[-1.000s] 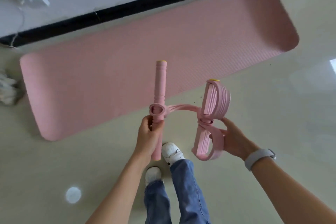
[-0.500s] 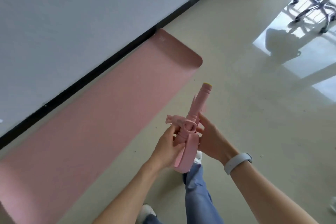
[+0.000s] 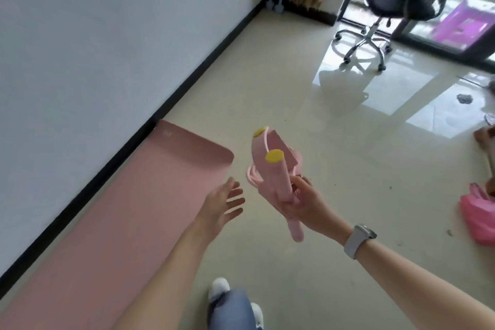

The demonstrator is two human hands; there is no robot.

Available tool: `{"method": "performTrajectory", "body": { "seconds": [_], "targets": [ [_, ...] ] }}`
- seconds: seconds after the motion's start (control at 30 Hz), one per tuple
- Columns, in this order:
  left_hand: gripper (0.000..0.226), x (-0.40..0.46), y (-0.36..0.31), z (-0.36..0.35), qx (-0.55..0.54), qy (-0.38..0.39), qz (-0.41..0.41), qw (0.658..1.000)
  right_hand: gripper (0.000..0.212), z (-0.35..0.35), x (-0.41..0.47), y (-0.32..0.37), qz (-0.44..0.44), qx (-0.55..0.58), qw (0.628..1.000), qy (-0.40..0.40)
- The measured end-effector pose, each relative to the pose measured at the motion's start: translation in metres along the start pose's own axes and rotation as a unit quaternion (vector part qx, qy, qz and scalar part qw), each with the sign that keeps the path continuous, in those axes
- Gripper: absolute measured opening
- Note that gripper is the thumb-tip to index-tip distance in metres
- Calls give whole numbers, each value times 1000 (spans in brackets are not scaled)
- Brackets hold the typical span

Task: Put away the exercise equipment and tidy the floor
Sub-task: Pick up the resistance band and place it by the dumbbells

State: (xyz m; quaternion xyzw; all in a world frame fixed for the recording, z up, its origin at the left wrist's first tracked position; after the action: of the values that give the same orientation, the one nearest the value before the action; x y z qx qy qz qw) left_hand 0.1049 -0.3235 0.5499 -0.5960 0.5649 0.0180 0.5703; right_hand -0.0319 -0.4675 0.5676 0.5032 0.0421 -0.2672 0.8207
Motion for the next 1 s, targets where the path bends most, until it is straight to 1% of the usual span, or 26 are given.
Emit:
{"method": "performTrajectory", "body": {
  "seconds": [0.03,0.07,0.1,0.17,0.2,0.23,0.3,0.37,0.43,0.5,0.57,0.63,0.7,0.73,0.8,0.83,0.87,0.93,1.0],
  "targets": [
    [29,17,-18,-5,-24,6,14,1000,40,17,13,-3,3,-79,997,10],
    [35,34,-37,-11,-25,17,22,999,44,34,26,-4,15,-154,988,22],
    [40,52,-55,-17,-11,35,24,999,48,49,40,-3,44,-222,974,27],
    [42,88,-95,-32,19,72,20,997,52,79,75,-1,106,-348,931,22],
    [41,107,-114,-39,27,81,19,996,51,93,95,-3,122,-386,914,24],
    [40,127,-134,-43,31,83,20,996,48,107,116,-5,122,-405,905,33],
    [32,168,-172,-51,45,79,17,996,45,136,159,-6,113,-419,900,38],
    [26,208,-207,-61,85,83,6,993,44,166,198,0,98,-406,908,34],
    [35,240,-237,-74,121,82,-9,989,44,194,233,8,69,-360,930,5],
    [48,269,-264,-90,142,82,-25,986,45,222,267,11,-13,-256,966,-17],
    [59,296,-291,-109,145,111,-38,982,45,248,301,14,-63,-103,992,-35],
    [80,327,-318,-128,168,157,-48,972,37,275,334,11,-84,5,994,-64],
    [102,363,-346,-149,202,192,-55,959,28,299,368,5,-91,27,993,-70],
    [106,381,-359,-161,220,205,-57,952,29,311,385,0,-91,18,993,-67],
    [100,424,-384,-188,240,230,-72,940,30,338,422,-8,-100,-24,993,-50],
    [95,446,-397,-202,243,230,-89,938,31,353,443,-11,-104,-46,993,-42],
    [90,469,-412,-216,241,212,-107,941,32,369,464,-14,-104,-61,992,-36],
    [79,518,-444,-242,208,134,-134,960,32,403,510,-16,-94,-64,993,-19],
    [58,562,-481,-264,182,57,-156,969,31,441,558,-15,-77,-65,995,5]
  ]
}}
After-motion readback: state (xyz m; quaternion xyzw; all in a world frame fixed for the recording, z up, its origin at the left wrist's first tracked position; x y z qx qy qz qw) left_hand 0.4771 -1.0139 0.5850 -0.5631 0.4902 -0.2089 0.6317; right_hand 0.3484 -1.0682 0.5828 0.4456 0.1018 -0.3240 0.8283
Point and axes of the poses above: each hand's wrist, its own x-axis towards the middle knuckle, its own z-axis out of the back of the hand, y = z × x, the point moved 2 cm from there along x, towards the middle knuckle, and after that the axes turned 9 degrees about y, right-handed, at the moved point
